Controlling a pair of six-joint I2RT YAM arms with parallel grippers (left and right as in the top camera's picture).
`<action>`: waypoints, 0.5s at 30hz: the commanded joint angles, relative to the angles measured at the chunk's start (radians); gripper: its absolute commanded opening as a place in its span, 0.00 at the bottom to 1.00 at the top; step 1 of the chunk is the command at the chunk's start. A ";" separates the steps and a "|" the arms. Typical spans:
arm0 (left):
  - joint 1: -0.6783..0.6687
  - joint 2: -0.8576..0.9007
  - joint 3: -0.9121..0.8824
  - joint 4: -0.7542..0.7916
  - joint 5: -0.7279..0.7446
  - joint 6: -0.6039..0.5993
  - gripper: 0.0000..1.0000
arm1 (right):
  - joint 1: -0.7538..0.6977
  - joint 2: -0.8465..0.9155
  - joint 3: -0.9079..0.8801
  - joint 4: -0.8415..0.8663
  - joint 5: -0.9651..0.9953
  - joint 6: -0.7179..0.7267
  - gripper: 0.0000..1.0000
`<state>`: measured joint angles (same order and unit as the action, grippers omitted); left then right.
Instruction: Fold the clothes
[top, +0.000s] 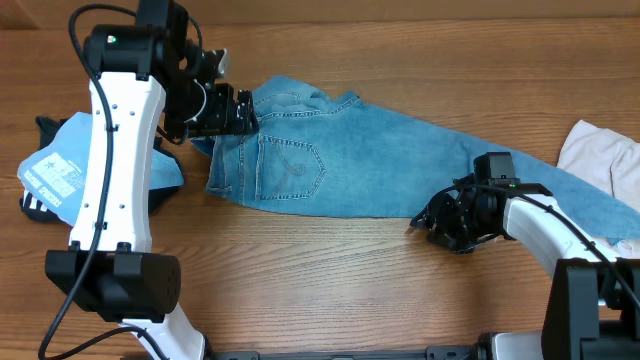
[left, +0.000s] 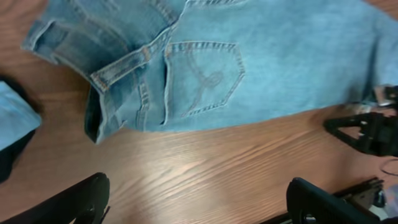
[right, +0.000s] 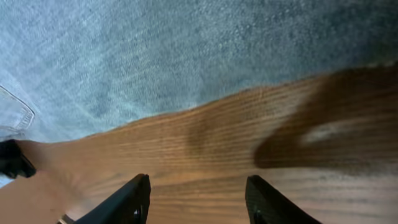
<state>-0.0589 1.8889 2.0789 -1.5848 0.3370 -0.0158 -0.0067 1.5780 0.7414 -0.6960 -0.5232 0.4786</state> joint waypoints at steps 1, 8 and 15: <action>-0.006 -0.058 0.065 -0.007 0.056 0.066 0.93 | 0.001 -0.014 -0.017 0.061 0.040 0.094 0.54; -0.098 -0.192 0.067 0.021 -0.010 0.196 0.94 | 0.001 -0.006 -0.027 0.166 0.111 0.183 0.53; -0.128 -0.248 0.067 0.043 0.122 0.196 0.95 | 0.001 0.079 -0.067 0.351 0.063 0.213 0.35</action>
<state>-0.1837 1.6524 2.1273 -1.5440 0.3679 0.1604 -0.0071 1.6024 0.7006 -0.3962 -0.4408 0.6872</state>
